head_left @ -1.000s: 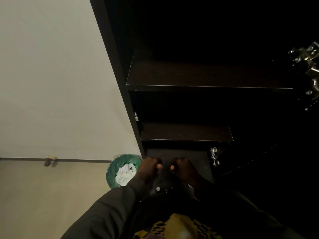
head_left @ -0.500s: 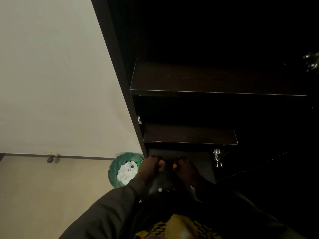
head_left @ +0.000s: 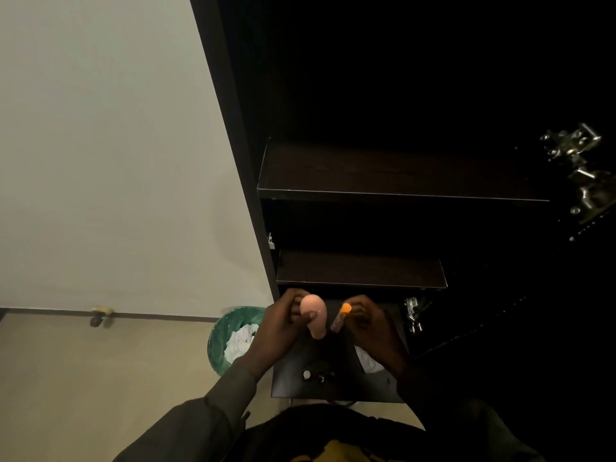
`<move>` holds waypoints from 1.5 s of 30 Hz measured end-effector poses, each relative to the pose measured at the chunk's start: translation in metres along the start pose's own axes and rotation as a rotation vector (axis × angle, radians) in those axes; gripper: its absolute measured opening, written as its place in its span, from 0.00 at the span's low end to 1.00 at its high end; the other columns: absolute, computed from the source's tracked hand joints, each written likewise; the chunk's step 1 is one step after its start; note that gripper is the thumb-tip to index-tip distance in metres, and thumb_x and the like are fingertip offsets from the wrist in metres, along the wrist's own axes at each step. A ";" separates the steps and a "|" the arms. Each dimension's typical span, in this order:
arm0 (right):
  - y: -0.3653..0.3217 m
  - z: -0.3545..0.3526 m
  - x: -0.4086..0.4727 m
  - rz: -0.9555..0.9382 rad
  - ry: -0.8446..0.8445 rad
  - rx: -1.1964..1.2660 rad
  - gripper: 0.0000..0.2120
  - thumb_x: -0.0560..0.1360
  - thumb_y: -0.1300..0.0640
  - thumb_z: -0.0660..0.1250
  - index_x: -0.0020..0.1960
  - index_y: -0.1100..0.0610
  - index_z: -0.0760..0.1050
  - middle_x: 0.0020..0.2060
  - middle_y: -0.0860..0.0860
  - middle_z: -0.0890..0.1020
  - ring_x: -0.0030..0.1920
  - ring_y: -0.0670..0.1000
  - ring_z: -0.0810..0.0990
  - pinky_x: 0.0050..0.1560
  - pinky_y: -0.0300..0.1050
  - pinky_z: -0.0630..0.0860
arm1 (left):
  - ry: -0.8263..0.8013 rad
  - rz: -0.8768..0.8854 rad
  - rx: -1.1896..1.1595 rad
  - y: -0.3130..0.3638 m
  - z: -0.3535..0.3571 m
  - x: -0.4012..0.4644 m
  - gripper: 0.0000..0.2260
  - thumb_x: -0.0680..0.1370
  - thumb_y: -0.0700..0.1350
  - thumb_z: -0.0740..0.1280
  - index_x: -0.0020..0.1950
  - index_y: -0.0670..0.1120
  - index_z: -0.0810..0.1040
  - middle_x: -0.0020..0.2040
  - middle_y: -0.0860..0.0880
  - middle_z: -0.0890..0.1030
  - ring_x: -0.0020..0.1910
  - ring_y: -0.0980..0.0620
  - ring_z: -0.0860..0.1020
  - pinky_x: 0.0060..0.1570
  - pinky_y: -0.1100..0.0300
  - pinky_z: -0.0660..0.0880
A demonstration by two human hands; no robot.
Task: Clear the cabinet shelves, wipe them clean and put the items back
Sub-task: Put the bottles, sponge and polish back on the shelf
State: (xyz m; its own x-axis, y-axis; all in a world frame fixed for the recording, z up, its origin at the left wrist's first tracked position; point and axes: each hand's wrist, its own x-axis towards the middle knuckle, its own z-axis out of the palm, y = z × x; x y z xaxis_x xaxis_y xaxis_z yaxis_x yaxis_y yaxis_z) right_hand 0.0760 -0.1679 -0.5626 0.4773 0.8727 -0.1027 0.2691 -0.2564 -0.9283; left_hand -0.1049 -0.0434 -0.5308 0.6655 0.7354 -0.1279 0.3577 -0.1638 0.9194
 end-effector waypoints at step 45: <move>-0.527 -0.192 0.039 -0.744 0.568 -0.144 0.05 0.75 0.53 0.72 0.43 0.47 0.77 0.36 0.47 0.84 0.37 0.42 0.85 0.40 0.44 0.84 | 0.716 1.126 -0.028 0.509 -0.194 0.013 0.20 0.74 0.53 0.71 0.61 0.42 0.77 0.56 0.49 0.83 0.53 0.56 0.82 0.48 0.54 0.82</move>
State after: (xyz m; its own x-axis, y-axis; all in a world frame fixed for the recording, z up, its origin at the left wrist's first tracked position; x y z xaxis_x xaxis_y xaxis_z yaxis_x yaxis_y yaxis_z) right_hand 0.1131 -0.0785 -0.0089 0.4675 0.5094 0.7225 0.7508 0.2026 -0.6287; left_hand -0.0416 0.0099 0.0074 0.0959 0.3909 0.9154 -0.1756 -0.8986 0.4021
